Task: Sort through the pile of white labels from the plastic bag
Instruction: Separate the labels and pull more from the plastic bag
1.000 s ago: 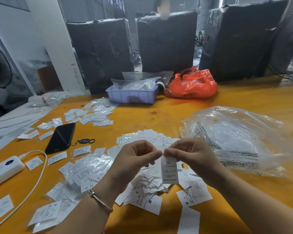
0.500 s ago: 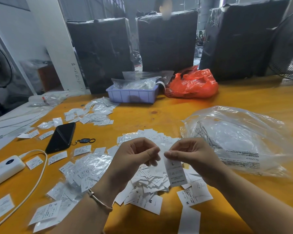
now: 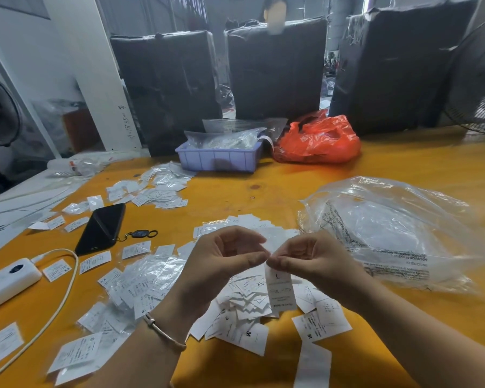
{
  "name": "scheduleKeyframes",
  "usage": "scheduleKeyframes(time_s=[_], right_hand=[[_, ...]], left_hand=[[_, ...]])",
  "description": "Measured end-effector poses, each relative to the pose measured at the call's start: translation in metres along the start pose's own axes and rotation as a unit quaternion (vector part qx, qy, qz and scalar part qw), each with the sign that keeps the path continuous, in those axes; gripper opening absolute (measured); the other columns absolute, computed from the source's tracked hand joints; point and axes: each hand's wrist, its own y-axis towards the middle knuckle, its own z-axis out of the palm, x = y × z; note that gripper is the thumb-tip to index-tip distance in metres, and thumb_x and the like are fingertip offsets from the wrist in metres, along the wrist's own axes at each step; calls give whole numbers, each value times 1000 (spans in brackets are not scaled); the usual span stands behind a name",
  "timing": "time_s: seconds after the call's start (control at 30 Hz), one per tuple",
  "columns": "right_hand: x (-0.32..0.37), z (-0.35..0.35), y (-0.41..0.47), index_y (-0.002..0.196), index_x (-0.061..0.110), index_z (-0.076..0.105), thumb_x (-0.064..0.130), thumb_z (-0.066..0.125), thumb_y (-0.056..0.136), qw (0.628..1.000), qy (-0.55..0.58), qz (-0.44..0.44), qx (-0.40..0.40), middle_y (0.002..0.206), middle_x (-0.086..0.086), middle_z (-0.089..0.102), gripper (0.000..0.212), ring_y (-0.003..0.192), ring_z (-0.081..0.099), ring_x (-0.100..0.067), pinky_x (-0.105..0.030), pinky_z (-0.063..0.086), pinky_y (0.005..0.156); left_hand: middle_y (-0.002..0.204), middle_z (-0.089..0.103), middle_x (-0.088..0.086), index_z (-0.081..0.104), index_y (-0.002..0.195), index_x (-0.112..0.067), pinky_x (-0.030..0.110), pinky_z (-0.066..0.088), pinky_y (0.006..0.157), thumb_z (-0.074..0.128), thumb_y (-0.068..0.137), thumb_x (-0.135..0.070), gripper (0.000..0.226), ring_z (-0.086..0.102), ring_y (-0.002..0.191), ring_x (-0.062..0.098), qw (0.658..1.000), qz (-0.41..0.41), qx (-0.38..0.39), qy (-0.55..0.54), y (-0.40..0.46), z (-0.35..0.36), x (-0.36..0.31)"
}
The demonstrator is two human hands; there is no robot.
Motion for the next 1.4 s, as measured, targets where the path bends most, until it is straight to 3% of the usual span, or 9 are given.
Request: scheduleKeyframes(time_s=[0.1, 0.23, 0.3, 0.43, 0.73, 0.83, 0.93, 1.1, 1.4], right_hand=[[0, 0, 0, 76, 11, 75, 29, 70, 75, 999, 14, -22, -21, 72, -4, 73, 19, 67, 66, -11, -19, 48, 61], [-2, -2, 0, 76, 7, 75, 12, 71, 83, 997, -56, -46, -20, 67, 0, 71, 9, 61, 62, -6, -17, 45, 56], [-1, 0, -1, 78, 12, 76, 27, 72, 83, 991, -112, -65, -16, 70, 3, 71, 16, 64, 65, -8, -24, 50, 57], [3, 1, -2, 85, 18, 75, 54, 68, 69, 989, -123, -75, -38, 71, 9, 71, 40, 65, 65, -3, -17, 50, 57], [-1, 0, 0, 78, 17, 75, 19, 75, 80, 985, -105, -111, -78, 71, -1, 72, 3, 66, 66, -19, -41, 53, 61], [0, -2, -1, 75, 20, 74, 29, 74, 75, 986, -72, -114, -98, 69, -2, 71, 10, 65, 65, -22, -39, 53, 61], [-1, -5, -1, 80, 17, 75, 19, 77, 76, 980, -67, -118, -145, 72, 0, 72, 5, 67, 66, -19, -33, 54, 62], [7, -15, -2, 103, 19, 70, -5, 73, 77, 948, 0, -149, -280, 90, -2, 72, 36, 80, 68, -15, -24, 55, 75], [21, -4, -9, 118, 16, 61, -1, 75, 76, 942, -22, -206, -264, 92, -4, 70, 48, 86, 70, -13, -24, 57, 72]], left_hand=[[78, 73, 5, 73, 81, -9, 17, 51, 67, 78, 78, -5, 7, 68, 76, 10, 1000, -10, 18, 22, 1, -1, 3], [76, 72, 8, 71, 81, -3, 22, 54, 69, 77, 78, -1, 8, 67, 74, 13, 994, -49, 71, 70, 2, -1, 6], [71, 70, 2, 70, 77, -5, 21, 53, 67, 78, 78, -2, 9, 66, 70, 11, 992, -52, 80, 81, 1, 1, 7], [68, 65, 0, 71, 71, -15, 22, 52, 66, 82, 76, -20, 13, 62, 69, 12, 995, -14, 51, 79, 1, 4, 7], [73, 71, 7, 71, 81, -7, 22, 51, 60, 79, 77, -23, 19, 66, 65, 16, 997, 0, 65, 42, 0, 3, 4], [79, 75, 7, 75, 85, -10, 22, 52, 57, 70, 85, -25, 16, 72, 68, 21, 998, 11, 45, 46, -1, 4, 3], [79, 76, 6, 75, 86, -9, 23, 54, 58, 71, 85, -19, 11, 74, 71, 23, 997, 24, 20, 63, -1, 5, 4], [73, 76, 5, 75, 81, -14, 21, 54, 58, 75, 76, -25, 12, 74, 66, 20, 994, 54, 1, 97, -3, 7, 5], [73, 75, 0, 76, 82, -16, 19, 54, 61, 76, 76, -28, 13, 73, 65, 16, 989, 69, 34, 125, -3, 7, 10]])
